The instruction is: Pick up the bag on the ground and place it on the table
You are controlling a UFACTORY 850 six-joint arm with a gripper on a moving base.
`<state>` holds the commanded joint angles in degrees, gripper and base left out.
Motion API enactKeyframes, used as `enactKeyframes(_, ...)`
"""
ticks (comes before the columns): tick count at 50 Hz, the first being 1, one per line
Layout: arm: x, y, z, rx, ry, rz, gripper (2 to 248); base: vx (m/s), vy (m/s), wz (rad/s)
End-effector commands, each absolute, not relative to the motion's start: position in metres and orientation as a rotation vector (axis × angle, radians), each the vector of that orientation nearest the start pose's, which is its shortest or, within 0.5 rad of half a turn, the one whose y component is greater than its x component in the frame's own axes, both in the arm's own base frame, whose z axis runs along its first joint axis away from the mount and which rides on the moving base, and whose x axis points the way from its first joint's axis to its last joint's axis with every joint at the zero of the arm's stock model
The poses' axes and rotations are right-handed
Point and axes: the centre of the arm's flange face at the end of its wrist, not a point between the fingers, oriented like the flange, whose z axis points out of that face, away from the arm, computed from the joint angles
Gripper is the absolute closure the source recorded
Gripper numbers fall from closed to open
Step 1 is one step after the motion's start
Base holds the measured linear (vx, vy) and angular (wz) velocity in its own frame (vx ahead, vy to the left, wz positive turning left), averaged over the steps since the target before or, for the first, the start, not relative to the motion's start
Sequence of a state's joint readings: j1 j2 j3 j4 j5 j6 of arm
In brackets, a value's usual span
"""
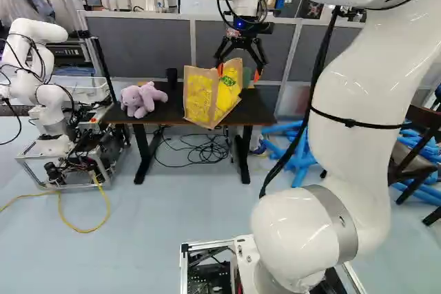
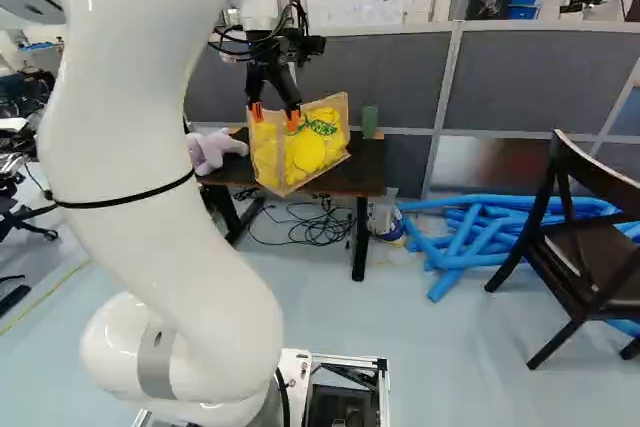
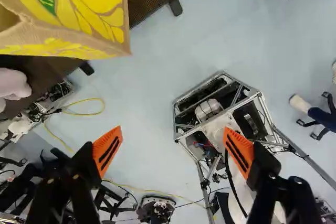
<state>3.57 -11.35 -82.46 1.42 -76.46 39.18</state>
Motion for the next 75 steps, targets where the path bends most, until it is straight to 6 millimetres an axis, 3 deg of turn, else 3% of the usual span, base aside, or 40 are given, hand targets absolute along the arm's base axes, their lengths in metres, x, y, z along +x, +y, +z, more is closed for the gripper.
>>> enactKeyframes(18, 0.5189, 0.0346, 0.6608, -2.996, 0.973, 0.151, 3, -0.161, -0.004, 0.013)
enactKeyframes(75, 0.5174, 0.0336, 0.6520, -2.994, 0.949, 0.104, 3, 0.001, 0.000, 0.000)
